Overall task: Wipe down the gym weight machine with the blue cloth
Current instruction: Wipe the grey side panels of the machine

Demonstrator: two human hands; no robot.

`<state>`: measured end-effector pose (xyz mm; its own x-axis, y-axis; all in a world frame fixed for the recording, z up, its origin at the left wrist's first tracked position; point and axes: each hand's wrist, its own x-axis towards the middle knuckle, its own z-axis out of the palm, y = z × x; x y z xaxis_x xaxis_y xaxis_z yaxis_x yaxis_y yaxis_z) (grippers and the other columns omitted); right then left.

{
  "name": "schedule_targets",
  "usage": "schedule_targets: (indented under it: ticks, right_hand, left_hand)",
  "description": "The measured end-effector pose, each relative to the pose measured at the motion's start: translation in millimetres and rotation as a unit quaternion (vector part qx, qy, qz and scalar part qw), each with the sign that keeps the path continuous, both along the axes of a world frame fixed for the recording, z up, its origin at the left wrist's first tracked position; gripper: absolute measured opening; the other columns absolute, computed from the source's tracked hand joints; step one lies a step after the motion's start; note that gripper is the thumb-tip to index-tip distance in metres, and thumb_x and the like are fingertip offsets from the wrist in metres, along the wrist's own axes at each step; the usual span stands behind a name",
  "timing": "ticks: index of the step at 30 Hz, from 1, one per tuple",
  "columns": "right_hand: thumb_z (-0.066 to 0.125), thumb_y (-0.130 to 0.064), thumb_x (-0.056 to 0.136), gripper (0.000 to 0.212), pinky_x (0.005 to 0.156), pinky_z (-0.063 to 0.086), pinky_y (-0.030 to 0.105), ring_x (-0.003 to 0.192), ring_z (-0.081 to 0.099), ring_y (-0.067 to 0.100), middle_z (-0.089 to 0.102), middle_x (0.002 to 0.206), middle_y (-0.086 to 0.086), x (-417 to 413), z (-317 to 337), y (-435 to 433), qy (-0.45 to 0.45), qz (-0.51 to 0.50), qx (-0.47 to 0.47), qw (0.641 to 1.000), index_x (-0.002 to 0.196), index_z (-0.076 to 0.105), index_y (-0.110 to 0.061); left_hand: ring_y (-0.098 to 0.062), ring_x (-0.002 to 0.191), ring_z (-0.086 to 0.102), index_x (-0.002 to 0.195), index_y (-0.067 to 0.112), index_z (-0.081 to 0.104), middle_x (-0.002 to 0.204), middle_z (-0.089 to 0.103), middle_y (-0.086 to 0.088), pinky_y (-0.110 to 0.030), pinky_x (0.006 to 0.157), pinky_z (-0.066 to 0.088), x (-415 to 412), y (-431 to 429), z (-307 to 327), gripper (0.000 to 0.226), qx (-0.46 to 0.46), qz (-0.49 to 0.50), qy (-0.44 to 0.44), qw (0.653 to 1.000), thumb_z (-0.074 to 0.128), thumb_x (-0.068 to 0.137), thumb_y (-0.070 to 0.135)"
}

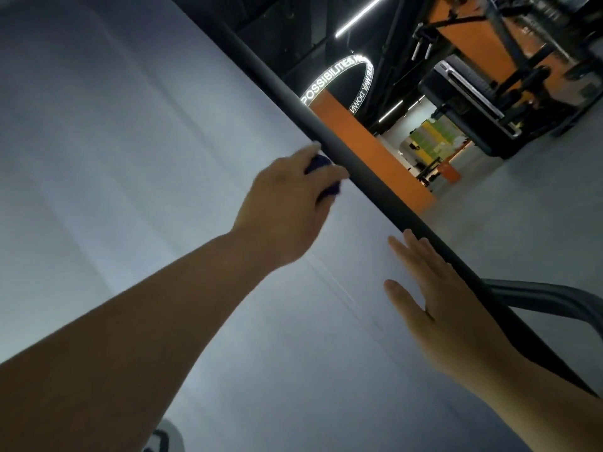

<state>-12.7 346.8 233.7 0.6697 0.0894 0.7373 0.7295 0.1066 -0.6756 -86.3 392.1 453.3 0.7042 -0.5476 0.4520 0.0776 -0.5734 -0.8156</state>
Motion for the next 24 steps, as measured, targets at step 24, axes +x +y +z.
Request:
schedule_targets:
  ticks: [24]
  right_hand:
    - [0.012,-0.06,0.091,0.071,0.12,0.006,0.027,0.146,-0.001,-0.002,0.008,0.164,-0.008,26,-28,7,0.048,-0.033,0.025,0.998,0.156,0.015,-0.03]
  left_hand:
    - [-0.031,0.098,0.062,0.123,0.022,0.063,0.127,0.064,-0.001,-0.038,0.076,0.049,26,-1,-57,0.04,0.028,0.02,-0.079,0.996,0.071,0.085,0.01]
